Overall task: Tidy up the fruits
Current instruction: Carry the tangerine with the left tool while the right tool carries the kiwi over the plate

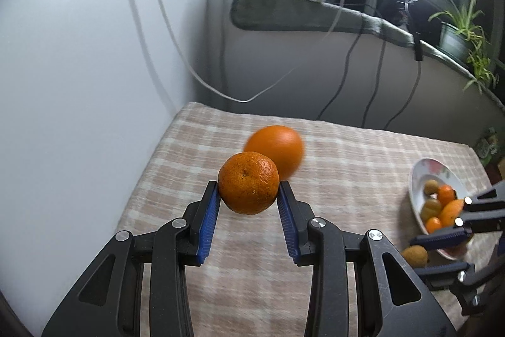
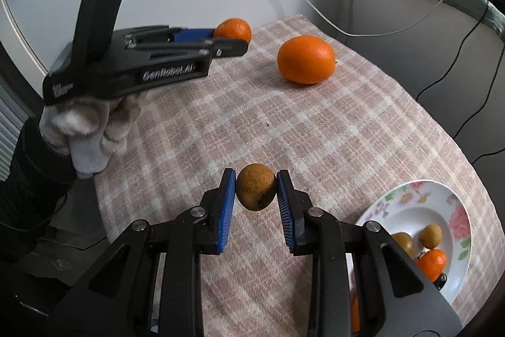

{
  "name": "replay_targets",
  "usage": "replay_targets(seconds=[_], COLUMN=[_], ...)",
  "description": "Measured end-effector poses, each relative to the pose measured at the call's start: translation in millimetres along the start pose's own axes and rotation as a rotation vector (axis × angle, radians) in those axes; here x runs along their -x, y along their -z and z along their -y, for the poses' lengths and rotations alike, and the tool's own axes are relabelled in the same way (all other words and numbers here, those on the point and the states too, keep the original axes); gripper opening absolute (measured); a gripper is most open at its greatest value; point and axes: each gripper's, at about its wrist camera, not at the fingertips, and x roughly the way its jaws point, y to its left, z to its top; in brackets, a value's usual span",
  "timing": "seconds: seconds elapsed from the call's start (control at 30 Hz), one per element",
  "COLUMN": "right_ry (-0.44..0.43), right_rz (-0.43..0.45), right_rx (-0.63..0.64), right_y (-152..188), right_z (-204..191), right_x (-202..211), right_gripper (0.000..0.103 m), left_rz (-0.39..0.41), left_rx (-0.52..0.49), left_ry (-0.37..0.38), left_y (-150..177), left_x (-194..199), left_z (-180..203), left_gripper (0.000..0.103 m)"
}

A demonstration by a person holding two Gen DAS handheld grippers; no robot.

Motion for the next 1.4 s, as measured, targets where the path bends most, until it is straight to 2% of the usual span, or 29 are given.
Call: replay_targets(seconds=[0.73, 1.07, 1.4], right_ry=[0.035, 0.08, 0.145], right_rz=[0.112, 0.146, 0.158], right_rx=[-0.119, -0.217, -0.308], right_y=[40.0, 68.5, 96.4], right_z=[33.0, 68.0, 108.6], right_x=[63.5, 90.4, 107.3], right_gripper=[0.028, 0.028, 0.028], left_rz=[0.023, -0.004, -0.022], left_rx=[-0.042, -0.064, -0.087], left_ry=[0.124, 0.199, 0.239], left_y=[19.7, 28.1, 29.2], left_x=[32.0, 28.6, 21.5], left_z=[67.9, 101.5, 127.6], left_gripper=[0.035, 0.035, 0.036])
